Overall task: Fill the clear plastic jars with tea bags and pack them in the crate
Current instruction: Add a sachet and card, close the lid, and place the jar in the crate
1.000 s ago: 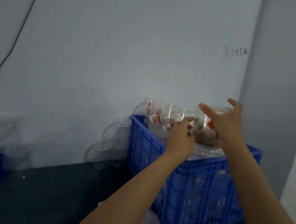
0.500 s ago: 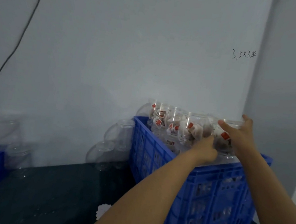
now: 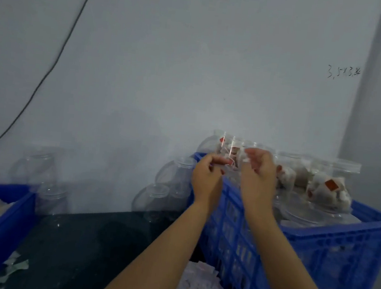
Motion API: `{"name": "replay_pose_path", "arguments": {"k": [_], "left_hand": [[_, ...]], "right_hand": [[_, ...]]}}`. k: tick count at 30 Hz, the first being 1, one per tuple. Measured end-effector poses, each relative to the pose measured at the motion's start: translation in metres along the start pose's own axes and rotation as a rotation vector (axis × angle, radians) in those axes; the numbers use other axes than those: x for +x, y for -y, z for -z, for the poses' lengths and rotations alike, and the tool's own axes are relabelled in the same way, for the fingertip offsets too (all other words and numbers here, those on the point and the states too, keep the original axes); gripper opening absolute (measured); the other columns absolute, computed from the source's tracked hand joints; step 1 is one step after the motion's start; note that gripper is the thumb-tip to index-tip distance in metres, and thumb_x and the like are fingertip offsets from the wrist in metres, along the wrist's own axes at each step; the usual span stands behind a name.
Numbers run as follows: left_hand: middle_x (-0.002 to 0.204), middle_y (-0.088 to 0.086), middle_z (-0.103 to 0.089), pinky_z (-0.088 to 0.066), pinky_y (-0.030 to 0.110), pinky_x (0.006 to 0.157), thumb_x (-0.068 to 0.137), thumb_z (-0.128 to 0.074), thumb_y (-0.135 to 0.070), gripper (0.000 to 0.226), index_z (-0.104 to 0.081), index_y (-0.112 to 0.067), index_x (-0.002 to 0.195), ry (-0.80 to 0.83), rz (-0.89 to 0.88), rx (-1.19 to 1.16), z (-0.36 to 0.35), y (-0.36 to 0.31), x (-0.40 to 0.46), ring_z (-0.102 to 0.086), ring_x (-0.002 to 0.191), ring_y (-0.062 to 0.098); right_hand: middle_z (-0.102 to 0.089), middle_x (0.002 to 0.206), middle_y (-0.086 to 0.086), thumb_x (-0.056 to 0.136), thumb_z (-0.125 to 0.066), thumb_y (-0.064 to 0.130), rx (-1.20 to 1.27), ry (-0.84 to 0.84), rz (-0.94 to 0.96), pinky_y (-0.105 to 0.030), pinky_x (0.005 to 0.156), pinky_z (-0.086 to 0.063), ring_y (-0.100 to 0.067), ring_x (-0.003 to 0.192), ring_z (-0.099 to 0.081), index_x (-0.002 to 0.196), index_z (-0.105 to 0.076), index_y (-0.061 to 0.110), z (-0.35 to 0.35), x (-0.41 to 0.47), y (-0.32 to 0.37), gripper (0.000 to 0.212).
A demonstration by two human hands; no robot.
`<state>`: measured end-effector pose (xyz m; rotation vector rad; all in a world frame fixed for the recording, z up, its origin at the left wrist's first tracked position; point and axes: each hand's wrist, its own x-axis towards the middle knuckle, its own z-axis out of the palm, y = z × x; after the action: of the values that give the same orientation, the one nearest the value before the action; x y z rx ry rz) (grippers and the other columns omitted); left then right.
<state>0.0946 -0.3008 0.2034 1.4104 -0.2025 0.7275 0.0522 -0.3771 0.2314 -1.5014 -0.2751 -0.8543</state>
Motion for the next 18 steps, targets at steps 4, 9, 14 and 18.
{"name": "replay_pose_path", "arguments": {"k": [4,9,14,18], "left_hand": [[0.081,-0.004,-0.065,-0.05,0.035,0.068,0.079,-0.042,0.01,0.039,-0.06,-0.024,0.075,-0.145,0.131,0.179,0.07,0.06,0.021,-0.06,0.074,0.016],[0.093,0.004,-0.067,-0.051,0.037,0.075,0.082,-0.049,0.007,0.026,-0.062,-0.014,0.089,-0.287,0.292,0.252,0.143,0.14,0.042,-0.064,0.089,0.026],[0.116,0.002,-0.057,-0.047,0.031,0.074,0.084,-0.065,-0.009,0.035,-0.047,-0.015,0.113,-0.163,0.431,0.422,0.182,0.209,0.068,-0.057,0.092,0.019],[0.124,0.007,-0.053,-0.051,0.043,0.092,0.075,-0.075,-0.005,0.073,-0.035,-0.009,0.136,-0.02,0.48,0.41,0.183,0.248,0.087,-0.057,0.107,0.025]], "right_hand": [[-0.058,0.101,-0.005,0.085,-0.045,-0.009,0.082,0.122,-0.264,-0.016,0.066,-0.043,-0.013,0.086,-0.055,0.1,-0.056,0.011,-0.068,-0.019,-0.044,0.028],[-0.057,0.097,-0.003,0.089,-0.045,-0.004,0.048,0.189,-0.574,-0.021,0.061,-0.041,-0.01,0.075,-0.051,0.108,-0.057,0.011,-0.131,-0.039,-0.123,0.027],[-0.06,0.108,-0.013,0.086,-0.044,-0.009,0.032,0.24,-0.716,-0.033,0.08,-0.045,-0.023,0.092,-0.055,0.115,-0.057,0.006,-0.178,-0.049,-0.192,0.035],[-0.064,0.102,-0.013,0.085,-0.041,-0.011,0.055,0.307,-0.734,-0.029,0.074,-0.048,-0.022,0.089,-0.058,0.108,-0.059,0.005,-0.205,-0.048,-0.225,0.033]]}}
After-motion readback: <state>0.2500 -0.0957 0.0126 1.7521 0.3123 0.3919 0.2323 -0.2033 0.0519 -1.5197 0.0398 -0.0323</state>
